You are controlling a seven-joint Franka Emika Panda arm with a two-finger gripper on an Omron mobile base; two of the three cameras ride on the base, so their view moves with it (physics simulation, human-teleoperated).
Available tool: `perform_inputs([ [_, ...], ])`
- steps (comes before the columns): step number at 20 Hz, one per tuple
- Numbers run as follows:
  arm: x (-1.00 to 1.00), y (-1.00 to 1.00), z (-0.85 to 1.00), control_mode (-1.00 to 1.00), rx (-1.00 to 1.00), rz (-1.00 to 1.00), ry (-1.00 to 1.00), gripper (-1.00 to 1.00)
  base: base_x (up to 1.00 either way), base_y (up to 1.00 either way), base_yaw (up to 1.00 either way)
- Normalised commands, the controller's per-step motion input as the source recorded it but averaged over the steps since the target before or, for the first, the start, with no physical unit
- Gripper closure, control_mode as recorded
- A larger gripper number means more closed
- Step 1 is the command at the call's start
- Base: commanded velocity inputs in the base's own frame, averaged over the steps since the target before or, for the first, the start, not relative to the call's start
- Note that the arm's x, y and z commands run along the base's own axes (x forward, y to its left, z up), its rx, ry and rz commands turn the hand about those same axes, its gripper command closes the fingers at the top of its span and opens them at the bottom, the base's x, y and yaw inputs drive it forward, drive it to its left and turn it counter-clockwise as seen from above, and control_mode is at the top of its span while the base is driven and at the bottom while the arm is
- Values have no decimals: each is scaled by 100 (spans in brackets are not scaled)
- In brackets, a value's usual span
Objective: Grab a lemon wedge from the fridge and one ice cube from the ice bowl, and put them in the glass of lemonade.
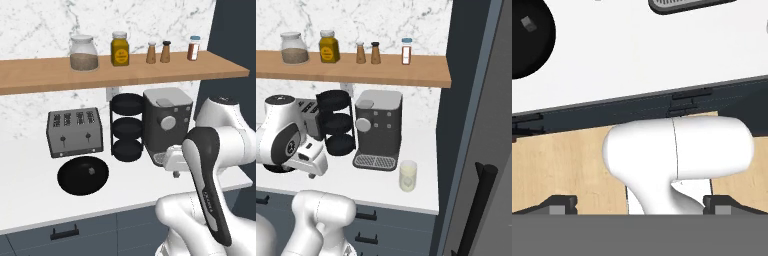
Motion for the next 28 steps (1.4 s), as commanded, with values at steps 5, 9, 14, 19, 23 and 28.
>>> perform_inputs([
  [5,-1,0,0,100,0,0,0,-100,-30,0,-2],
  [9,0,0,0,100,0,0,0,-100,-100,-9,-19],
  [14,0,0,0,100,0,0,0,-100,-98,-36,-30],
  [19,0,0,0,100,0,0,0,-100,-31,-76,-44],
  [23,0,0,0,100,0,0,0,-100,27,-96,-19],
  [28,0,0,0,100,0,0,0,-100,11,-34,14],
])
